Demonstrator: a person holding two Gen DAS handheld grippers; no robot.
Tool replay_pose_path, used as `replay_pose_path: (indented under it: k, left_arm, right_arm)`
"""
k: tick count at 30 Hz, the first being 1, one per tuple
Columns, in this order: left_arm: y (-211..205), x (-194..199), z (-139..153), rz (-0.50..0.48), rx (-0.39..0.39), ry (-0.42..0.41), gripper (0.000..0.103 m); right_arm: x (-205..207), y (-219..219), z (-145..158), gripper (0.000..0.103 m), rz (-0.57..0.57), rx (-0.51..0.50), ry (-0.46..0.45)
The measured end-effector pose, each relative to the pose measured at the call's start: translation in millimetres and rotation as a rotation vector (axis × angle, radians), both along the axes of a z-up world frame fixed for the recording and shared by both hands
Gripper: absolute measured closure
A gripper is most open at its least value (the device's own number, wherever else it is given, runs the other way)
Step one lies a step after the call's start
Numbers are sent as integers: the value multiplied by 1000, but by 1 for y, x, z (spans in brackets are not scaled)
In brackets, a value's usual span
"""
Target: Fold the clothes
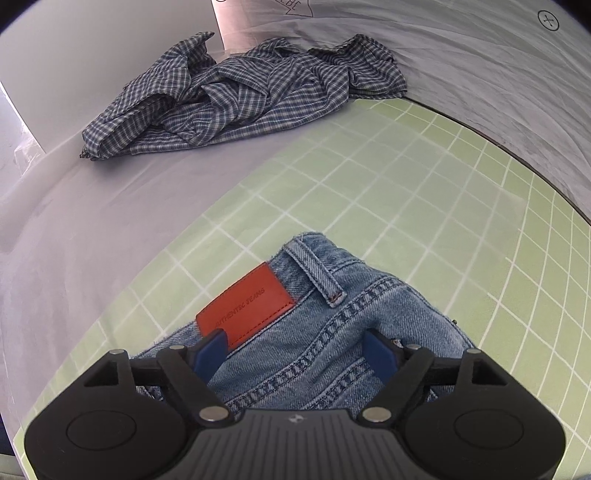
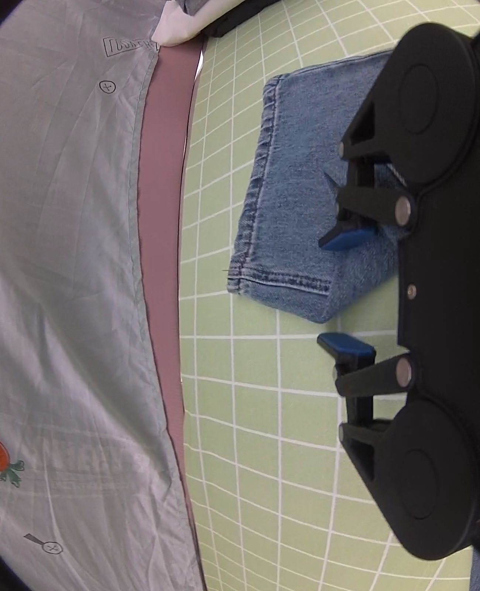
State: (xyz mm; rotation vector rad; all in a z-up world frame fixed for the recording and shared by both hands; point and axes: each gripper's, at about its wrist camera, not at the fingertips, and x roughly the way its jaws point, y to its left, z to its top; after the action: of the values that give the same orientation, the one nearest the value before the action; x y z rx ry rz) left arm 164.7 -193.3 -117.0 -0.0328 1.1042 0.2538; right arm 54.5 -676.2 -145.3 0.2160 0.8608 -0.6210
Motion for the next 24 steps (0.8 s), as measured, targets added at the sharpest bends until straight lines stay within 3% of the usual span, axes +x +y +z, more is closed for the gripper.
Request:
replay_pose_path:
  k: [1,3,9,13,17,19,23,24]
  left_arm:
    - [0,0,-1,1,2,0,21]
    - [0,0,-2,-5,11,1,19]
    - [2,-3,-6,-28,24,3,13]
    - [4,-5,-7,-24,14,7,12]
    - [5,-6,-6,-20,5,14,12]
    - [4,-7,-2,-30,1,13,12]
    - [1,-10,5,-49,-7,11,12]
    - [0,-10,7,-54,-9,10,12]
  right_arm:
    - [-5,-2,3,94,2,-1,-19]
    - [-22,-5,19,99,-26,-46,-67]
    - [-133,-26,75,100,-289,-97,-204]
    - [-228,-28,72,100,-519,-143,-115]
    - [-300,-26,37,100,-693,-35,13]
    - [-313,-21,26,100,-714,2,53]
    - [-299,-14,32,97,-701,-60,61]
    - [-293,-14,37,88,-693,-82,47]
